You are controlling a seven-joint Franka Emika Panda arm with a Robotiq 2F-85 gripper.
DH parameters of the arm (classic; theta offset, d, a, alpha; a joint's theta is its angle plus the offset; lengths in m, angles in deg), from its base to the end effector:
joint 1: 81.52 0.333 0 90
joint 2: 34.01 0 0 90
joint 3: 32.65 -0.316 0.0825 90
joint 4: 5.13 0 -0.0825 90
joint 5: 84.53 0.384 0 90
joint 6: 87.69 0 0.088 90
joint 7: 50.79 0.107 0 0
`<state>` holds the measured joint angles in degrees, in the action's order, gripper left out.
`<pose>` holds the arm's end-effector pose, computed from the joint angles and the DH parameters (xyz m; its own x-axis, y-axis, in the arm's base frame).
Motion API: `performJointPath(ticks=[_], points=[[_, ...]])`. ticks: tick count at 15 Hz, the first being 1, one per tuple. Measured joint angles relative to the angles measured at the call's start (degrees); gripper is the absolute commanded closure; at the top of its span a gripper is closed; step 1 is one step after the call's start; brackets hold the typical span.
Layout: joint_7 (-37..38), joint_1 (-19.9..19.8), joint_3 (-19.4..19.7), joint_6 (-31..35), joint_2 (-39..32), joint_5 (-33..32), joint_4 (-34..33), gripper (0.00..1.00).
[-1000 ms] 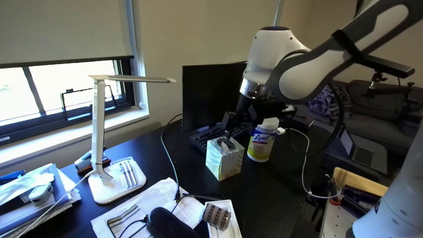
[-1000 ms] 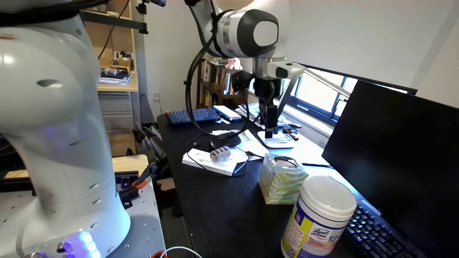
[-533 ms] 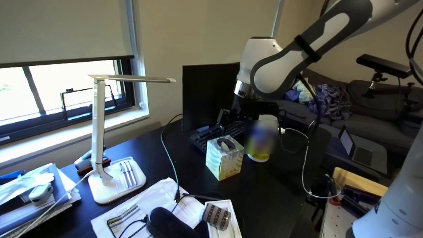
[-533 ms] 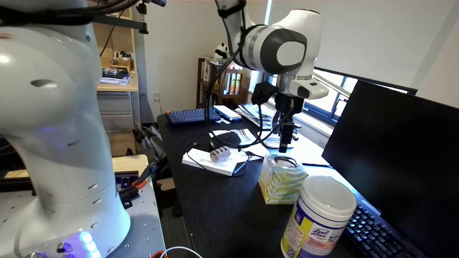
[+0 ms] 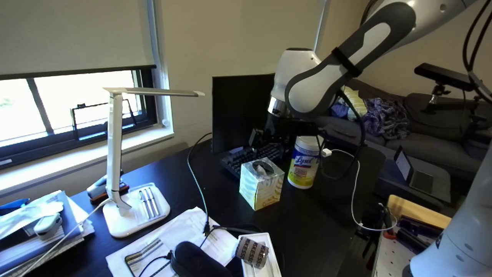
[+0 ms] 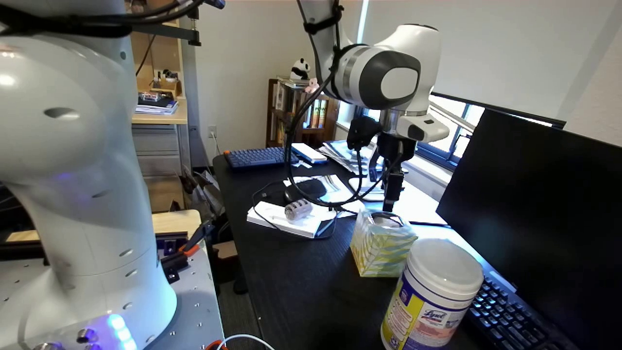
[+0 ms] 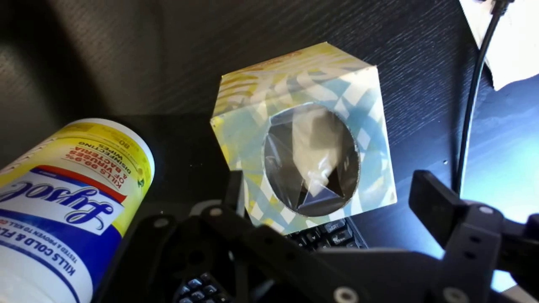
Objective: Place the eyeglass case and the brown packet on the left side of the desk then place the tissue box on the right side
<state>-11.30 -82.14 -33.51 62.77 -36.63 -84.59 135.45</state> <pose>0.4938 0.0021 0.2918 0.7687 -0.6321 0.0975 -0.6270 -0.7749 -0.0804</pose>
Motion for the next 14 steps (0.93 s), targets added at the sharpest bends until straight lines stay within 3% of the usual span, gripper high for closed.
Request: performJointPath(ticks=[9,14], points=[[-11.10,-0.88,4.27,-0.95,-4.31,2.77,-0.31,0.00],[-11.64,-0.97,6.15,-0.75,-6.32,3.25,-0.32,0.00]])
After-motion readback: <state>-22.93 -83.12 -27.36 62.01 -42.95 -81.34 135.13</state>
